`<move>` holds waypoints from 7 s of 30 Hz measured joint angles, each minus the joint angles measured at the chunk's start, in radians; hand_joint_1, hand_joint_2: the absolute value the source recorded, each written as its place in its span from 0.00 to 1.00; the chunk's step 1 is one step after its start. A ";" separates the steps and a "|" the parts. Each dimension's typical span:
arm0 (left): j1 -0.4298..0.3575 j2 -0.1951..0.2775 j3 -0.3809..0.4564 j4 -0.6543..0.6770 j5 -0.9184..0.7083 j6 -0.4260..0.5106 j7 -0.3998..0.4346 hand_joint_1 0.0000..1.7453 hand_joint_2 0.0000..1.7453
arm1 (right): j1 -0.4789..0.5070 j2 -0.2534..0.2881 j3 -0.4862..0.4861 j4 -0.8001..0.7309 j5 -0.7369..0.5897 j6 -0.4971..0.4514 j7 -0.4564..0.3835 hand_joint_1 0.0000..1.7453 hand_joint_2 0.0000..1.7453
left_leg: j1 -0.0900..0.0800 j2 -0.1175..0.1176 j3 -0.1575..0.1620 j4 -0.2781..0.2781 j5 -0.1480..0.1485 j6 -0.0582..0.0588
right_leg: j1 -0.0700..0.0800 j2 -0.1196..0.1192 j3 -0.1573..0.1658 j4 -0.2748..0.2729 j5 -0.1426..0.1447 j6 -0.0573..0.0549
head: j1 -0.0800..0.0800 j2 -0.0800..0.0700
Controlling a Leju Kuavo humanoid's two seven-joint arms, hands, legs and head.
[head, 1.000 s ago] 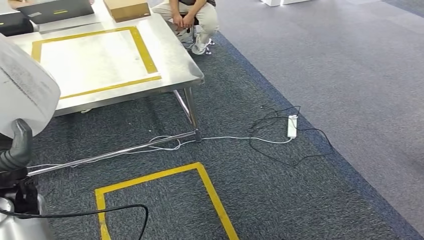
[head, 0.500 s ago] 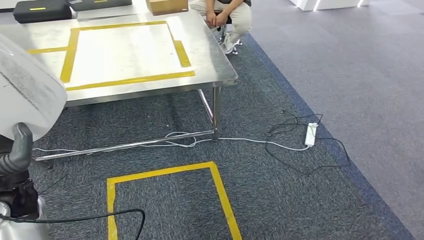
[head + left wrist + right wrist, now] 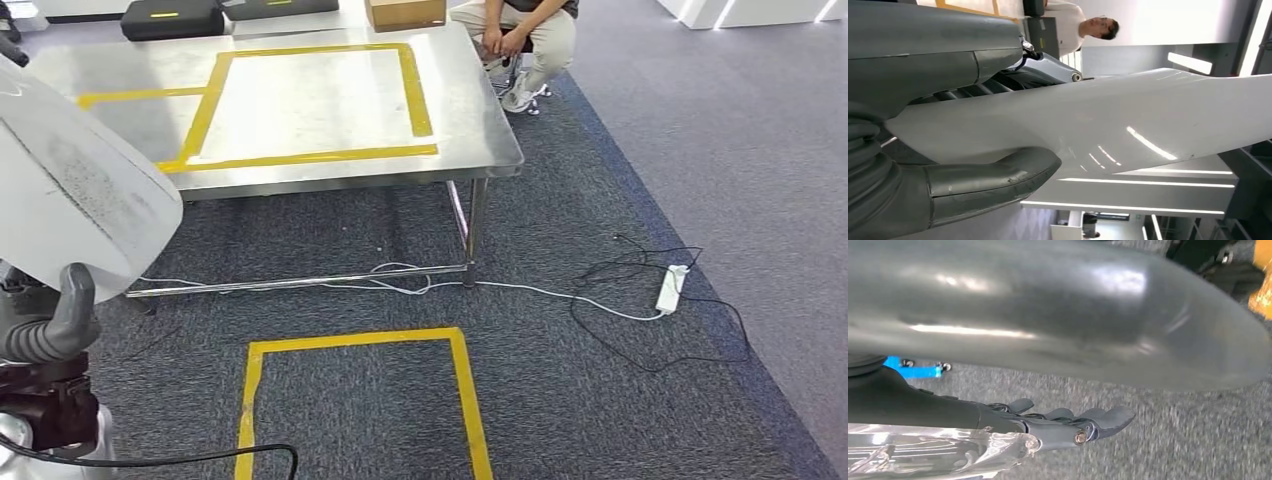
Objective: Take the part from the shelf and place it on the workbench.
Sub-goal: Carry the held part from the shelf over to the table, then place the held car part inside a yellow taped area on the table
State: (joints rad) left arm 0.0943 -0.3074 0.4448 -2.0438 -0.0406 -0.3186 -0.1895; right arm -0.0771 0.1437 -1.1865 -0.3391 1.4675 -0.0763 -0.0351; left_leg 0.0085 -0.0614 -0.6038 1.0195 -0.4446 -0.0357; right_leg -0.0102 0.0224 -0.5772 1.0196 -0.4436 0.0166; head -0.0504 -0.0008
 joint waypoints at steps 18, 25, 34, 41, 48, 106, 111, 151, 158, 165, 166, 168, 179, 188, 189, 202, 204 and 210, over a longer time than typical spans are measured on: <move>0.005 -0.003 0.001 0.002 -0.056 0.005 -0.028 1.00 1.00 | -0.008 -0.001 -0.004 -0.001 -0.002 -0.011 -0.011 0.00 0.00 | -0.003 0.065 0.034 -0.035 0.013 0.019 | 0.010 -0.073 0.012 -0.019 -0.007 -0.013 | 0.004 0.000; 0.005 -0.003 0.003 0.002 -0.078 0.008 -0.048 1.00 1.00 | -0.005 -0.001 -0.005 -0.001 0.006 -0.004 -0.009 0.00 0.00 | -0.009 0.066 0.031 -0.033 0.011 0.025 | 0.005 -0.072 0.020 -0.029 0.006 0.024 | 0.005 0.000; 0.005 -0.005 0.017 0.001 -0.025 -0.028 -0.061 1.00 1.00 | -0.007 0.003 -0.003 0.000 0.035 -0.036 -0.016 0.00 0.00 | 0.001 0.060 0.064 -0.094 0.035 0.053 | -0.002 -0.034 -0.032 0.080 -0.058 0.054 | 0.013 0.000; 0.006 -0.007 0.029 0.001 -0.025 -0.027 -0.062 1.00 1.00 | 0.000 0.009 -0.003 0.002 0.037 -0.035 -0.023 0.00 0.00 | 0.021 0.039 0.066 -0.060 -0.001 0.005 | -0.034 -0.017 -0.025 0.043 -0.007 0.086 | 0.019 0.000; 0.005 -0.004 0.031 0.000 -0.016 -0.013 -0.063 1.00 1.00 | 0.002 0.020 -0.004 0.006 0.032 0.004 -0.034 0.00 0.00 | 0.025 0.048 0.037 0.023 -0.056 -0.018 | -0.028 -0.010 0.016 0.013 -0.037 0.018 | 0.010 0.000; 0.003 -0.005 0.052 0.015 0.054 -0.049 -0.059 1.00 1.00 | -0.001 0.019 -0.015 0.004 0.026 0.019 -0.049 0.00 0.00 | -0.011 0.047 0.051 -0.020 -0.029 0.025 | 0.014 -0.015 -0.013 0.010 -0.008 0.007 | 0.010 0.000; 0.002 -0.003 0.053 0.015 0.056 -0.049 -0.060 1.00 1.00 | -0.004 0.020 -0.015 0.004 0.026 0.017 -0.050 0.00 0.00 | -0.005 0.050 -0.032 0.144 -0.114 -0.003 | 0.002 -0.016 0.007 -0.014 -0.005 -0.012 | 0.000 0.000; 0.001 -0.002 0.052 0.016 0.052 -0.050 -0.060 1.00 1.00 | 0.000 0.022 -0.016 0.001 0.031 0.018 -0.052 0.00 0.00 | 0.001 0.054 0.011 -0.020 0.003 0.013 | 0.005 -0.010 0.055 -0.010 -0.059 0.024 | 0.000 0.000; 0.002 -0.004 0.052 0.017 0.053 -0.051 -0.060 1.00 1.00 | -0.001 0.022 -0.016 0.001 0.031 0.018 -0.052 0.00 0.00 | 0.000 0.050 0.043 -0.021 -0.021 0.050 | 0.003 -0.015 -0.088 0.253 -0.165 0.047 | 0.017 0.000; 0.002 -0.004 0.052 0.017 0.052 -0.052 -0.060 1.00 1.00 | 0.003 0.022 -0.017 0.001 0.031 0.018 -0.052 0.00 0.00 | -0.005 0.045 0.104 -0.026 -0.070 0.034 | 0.016 -0.015 -0.043 0.018 0.002 0.017 | 0.018 0.000; 0.002 -0.004 0.052 0.017 0.052 -0.052 -0.060 1.00 1.00 | 0.003 0.022 -0.017 0.001 0.031 0.018 -0.052 0.00 0.00 | -0.006 0.046 0.109 -0.027 -0.070 0.027 | 0.017 -0.015 -0.039 0.012 -0.005 0.012 | 0.018 0.000; 0.002 -0.004 0.052 0.017 0.052 -0.052 -0.060 1.00 1.00 | 0.004 0.023 -0.017 0.001 0.031 0.018 -0.052 0.00 0.00 | -0.007 0.046 0.117 -0.023 -0.071 0.016 | 0.014 -0.014 -0.023 0.003 0.003 0.003 | 0.017 0.000; 0.003 -0.002 0.054 0.018 0.051 -0.051 -0.060 1.00 1.00 | 0.005 0.025 -0.018 0.000 0.033 0.020 -0.052 0.00 0.00 | 0.001 0.056 -0.013 0.030 0.000 -0.008 | 0.003 -0.011 0.054 -0.003 -0.054 0.004 | 0.004 0.000; -0.016 -0.001 0.052 0.050 0.013 -0.005 0.003 1.00 1.00 | 0.001 0.024 -0.018 0.000 0.053 0.019 -0.047 0.00 0.00 | 0.000 0.056 0.002 -0.014 0.010 0.022 | 0.011 -0.015 0.069 -0.029 -0.064 0.004 | 0.003 0.000; -0.027 0.000 0.051 0.062 -0.011 0.010 0.016 1.00 1.00 | 0.000 0.024 -0.017 0.000 0.057 0.019 -0.046 0.00 0.00 | 0.000 0.055 0.003 -0.014 0.009 0.024 | 0.011 -0.016 0.070 -0.031 -0.064 0.005 | 0.003 0.000; -0.213 0.005 -0.009 0.158 -0.424 0.179 0.084 1.00 1.00 | -0.008 0.024 -0.016 0.002 0.065 0.012 -0.049 0.00 0.00 | 0.000 0.056 0.010 -0.016 0.008 0.028 | 0.011 -0.016 0.074 -0.039 -0.061 0.033 | 0.002 0.000; -0.248 0.007 -0.024 0.177 -0.570 0.224 0.085 1.00 1.00 | -0.009 0.024 -0.016 0.003 0.068 0.015 -0.049 0.00 0.00 | 0.001 0.055 0.010 -0.017 0.009 0.027 | 0.012 -0.017 0.074 -0.039 -0.061 0.033 | 0.002 0.000; -0.356 0.039 -0.056 0.248 -0.968 0.296 0.079 1.00 1.00 | -0.012 0.027 -0.014 0.009 0.077 0.019 -0.049 0.00 0.00 | 0.002 0.055 0.012 -0.021 0.013 0.024 | 0.013 -0.015 0.080 -0.038 -0.059 0.031 | 0.002 0.000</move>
State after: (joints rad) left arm -0.2616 -0.2682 0.3890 -1.7957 -1.0084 -0.0227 -0.1105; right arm -0.0892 0.1712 -1.2010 -0.3298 1.5445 -0.0572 -0.0845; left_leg 0.0101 -0.0062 -0.5923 0.9981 -0.4319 -0.0119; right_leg 0.0031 0.0073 -0.4973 0.9818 -0.5029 0.0473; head -0.0483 -0.0005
